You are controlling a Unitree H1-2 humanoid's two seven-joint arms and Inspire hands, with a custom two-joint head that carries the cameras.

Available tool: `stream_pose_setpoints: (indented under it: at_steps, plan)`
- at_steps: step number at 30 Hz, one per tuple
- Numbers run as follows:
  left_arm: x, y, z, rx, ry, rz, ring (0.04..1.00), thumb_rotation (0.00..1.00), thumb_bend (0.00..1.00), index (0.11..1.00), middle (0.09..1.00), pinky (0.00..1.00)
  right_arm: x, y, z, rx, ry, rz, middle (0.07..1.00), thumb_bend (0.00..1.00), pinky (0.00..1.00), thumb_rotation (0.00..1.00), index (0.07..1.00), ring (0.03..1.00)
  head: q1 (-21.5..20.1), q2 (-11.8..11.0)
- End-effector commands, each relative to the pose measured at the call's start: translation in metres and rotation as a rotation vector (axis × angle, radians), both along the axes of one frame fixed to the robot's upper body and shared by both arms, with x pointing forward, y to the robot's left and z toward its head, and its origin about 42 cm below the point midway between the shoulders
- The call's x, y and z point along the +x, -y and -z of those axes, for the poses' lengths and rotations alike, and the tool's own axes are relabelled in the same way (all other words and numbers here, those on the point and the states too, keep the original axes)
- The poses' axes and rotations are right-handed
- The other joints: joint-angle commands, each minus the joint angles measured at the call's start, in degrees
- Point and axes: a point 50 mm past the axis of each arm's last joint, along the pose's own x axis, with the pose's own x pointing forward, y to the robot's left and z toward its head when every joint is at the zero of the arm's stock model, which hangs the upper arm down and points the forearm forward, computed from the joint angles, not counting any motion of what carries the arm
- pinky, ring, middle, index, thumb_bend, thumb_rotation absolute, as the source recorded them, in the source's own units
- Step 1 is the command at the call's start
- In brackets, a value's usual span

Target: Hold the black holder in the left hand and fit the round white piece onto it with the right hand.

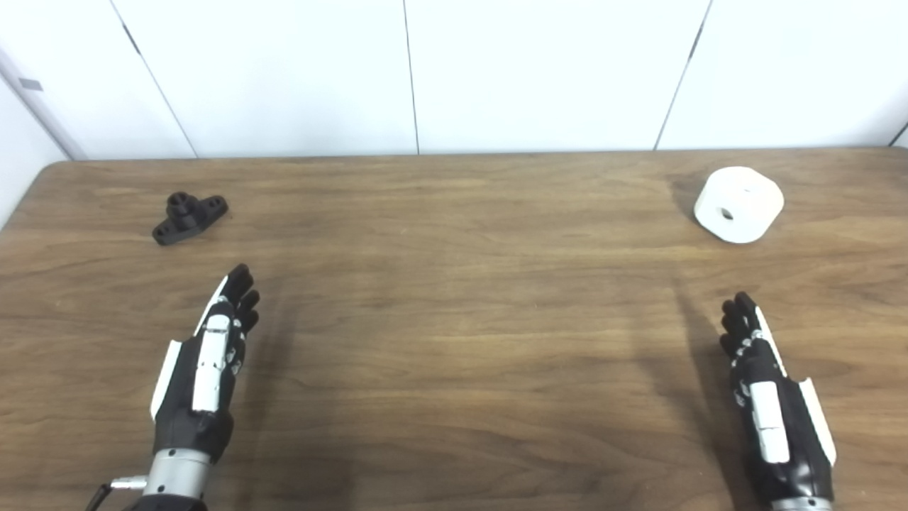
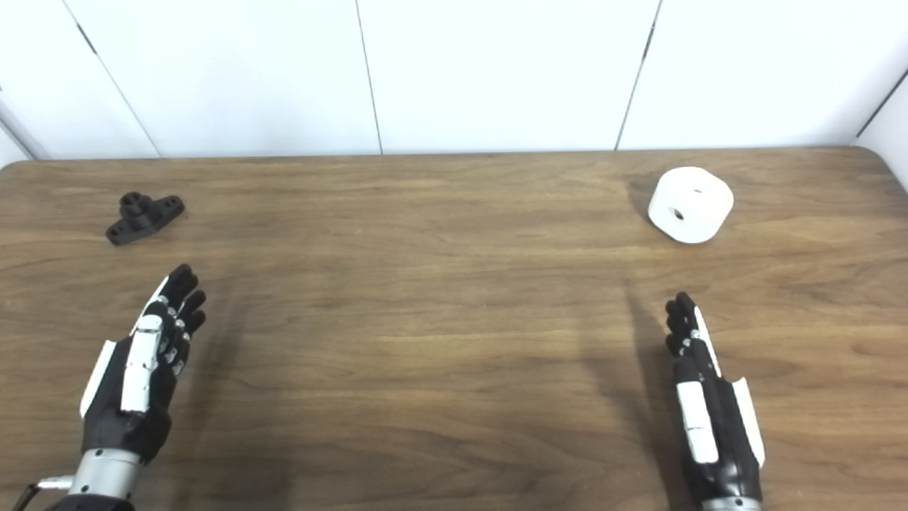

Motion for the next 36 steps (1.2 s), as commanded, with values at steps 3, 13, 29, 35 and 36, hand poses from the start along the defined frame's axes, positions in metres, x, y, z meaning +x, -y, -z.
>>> stream_pose_setpoints:
  at_steps: [3,13,29,35,36]
  plan:
    - [-0.03,0.002,0.016,0.005,-0.057,-0.014,0.966,1.0,0.24,0.964,0.977,0.96,0.002,-0.004,0.007,0.029,0.01,0.003,0.984,0.55,1.0,0.98,0.988,0.997,2.11,-1.81]
    - [-0.026,0.007,0.032,0.005,-0.056,0.001,0.966,0.91,0.27,0.968,0.984,0.97,0.006,-0.001,0.015,0.057,-0.002,-0.004,0.994,0.56,1.0,1.0,1.0,1.0,5.74,-7.02]
    - [-0.021,0.011,0.044,0.016,-0.049,0.0,0.934,0.8,0.25,0.935,0.953,0.9,0.01,0.002,0.028,0.03,-0.004,0.026,0.952,0.54,1.0,1.0,0.955,0.985,7.93,-12.07]
    - [-0.02,0.012,0.045,0.013,-0.05,-0.004,0.935,0.79,0.25,0.934,0.954,0.91,0.011,0.002,0.028,0.032,-0.003,0.025,0.962,0.54,1.0,1.0,0.967,0.992,7.73,-12.11]
    - [-0.019,0.012,0.045,0.013,-0.049,-0.004,0.932,0.78,0.25,0.931,0.951,0.91,0.011,0.001,0.028,0.031,-0.002,0.026,0.961,0.54,1.0,1.0,0.966,0.992,7.73,-12.11]
